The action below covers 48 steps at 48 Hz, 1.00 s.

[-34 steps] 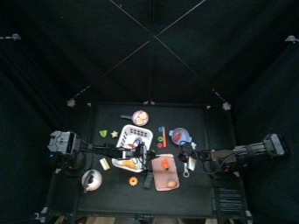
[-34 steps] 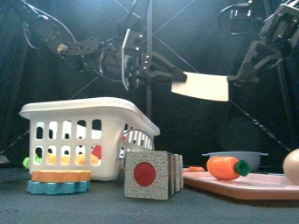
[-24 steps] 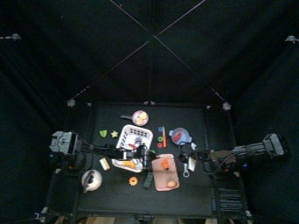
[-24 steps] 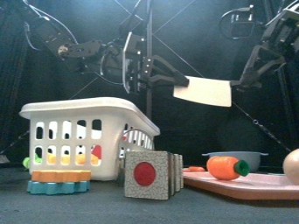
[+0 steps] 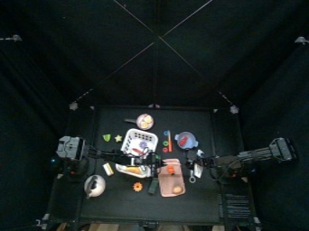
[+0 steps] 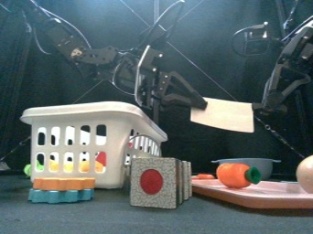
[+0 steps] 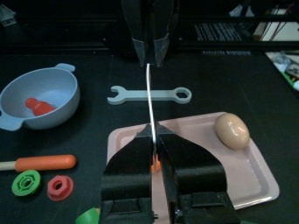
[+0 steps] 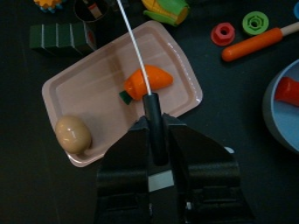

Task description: Cut carrot

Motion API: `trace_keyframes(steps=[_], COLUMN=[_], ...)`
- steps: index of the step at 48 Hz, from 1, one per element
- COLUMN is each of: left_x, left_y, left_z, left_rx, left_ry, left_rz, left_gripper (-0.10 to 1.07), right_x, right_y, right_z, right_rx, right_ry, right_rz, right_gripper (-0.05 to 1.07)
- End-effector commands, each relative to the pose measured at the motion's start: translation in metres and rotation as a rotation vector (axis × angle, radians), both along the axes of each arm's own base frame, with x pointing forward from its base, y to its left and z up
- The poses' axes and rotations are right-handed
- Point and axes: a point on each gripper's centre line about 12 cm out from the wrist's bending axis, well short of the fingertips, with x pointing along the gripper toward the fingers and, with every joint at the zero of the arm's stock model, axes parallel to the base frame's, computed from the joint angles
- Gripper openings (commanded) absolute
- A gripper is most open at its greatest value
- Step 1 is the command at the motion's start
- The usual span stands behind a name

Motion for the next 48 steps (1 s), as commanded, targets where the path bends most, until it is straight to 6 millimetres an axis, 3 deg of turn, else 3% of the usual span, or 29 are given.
trace_keyframes(steps=[1,18,48], left_x=[-0.005,0.006,0.013], left_y=[-0.010,-0.007,-0.007], left_z=[0.007,0.006,-0.019], left_rx=[-0.011,-0.103,-0.099], left_ry=[0.075,0.335,0.413], left_rz=[-0.023,0.013,0.011], left_gripper=[0.40,0.40,0.40], right_x=[-0.001,0.010,0.009], right_y=[-0.002,0.000,-0.007], right_z=[-0.003,-0.013,-0.030], right_rx=[0.006,0.012,0.024], right_ry=[0.013,0.037,0.055], right_rz=[-0.018,-0.009,-0.037], right_gripper=[0.35,0.35,0.35])
